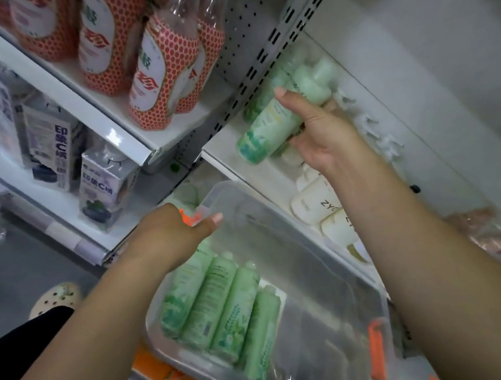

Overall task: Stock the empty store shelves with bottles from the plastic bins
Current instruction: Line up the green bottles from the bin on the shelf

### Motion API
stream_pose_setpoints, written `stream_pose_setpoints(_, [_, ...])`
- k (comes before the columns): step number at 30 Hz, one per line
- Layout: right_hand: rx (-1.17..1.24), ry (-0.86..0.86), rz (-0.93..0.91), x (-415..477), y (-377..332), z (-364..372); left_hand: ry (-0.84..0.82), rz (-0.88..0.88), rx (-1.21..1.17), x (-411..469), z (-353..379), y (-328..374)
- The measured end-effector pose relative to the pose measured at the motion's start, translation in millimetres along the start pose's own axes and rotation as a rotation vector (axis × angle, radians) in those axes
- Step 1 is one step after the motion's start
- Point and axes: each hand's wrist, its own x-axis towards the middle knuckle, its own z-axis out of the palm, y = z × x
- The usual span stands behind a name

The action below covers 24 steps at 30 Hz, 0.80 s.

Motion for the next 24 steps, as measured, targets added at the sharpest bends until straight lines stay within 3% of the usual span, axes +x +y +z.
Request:
stream_pose_setpoints(9, [-0.386, 0.026, -0.169, 36.8, 23.1, 4.6, 0.141, 0.073, -0.121, 6.6, -0.3, 0.6])
stream_pose_setpoints(16, [-0.887, -0.008, -0.360, 30.0, -1.5, -3.1, 0.183, 0.079, -0.215, 13.1, 10.1, -2.4])
stream_pose_setpoints(20, [-1.262, -0.055, -0.482, 37.9, -14.5, -1.2, 0.218, 0.144, -0.161, 13.2, 10.3, 2.2])
stream_pose_setpoints(24, [-1.488, -0.068, -0.565, 54.6, -26.3, 2.3, 0.234, 0.169, -0.137, 14.3, 9.2, 3.7])
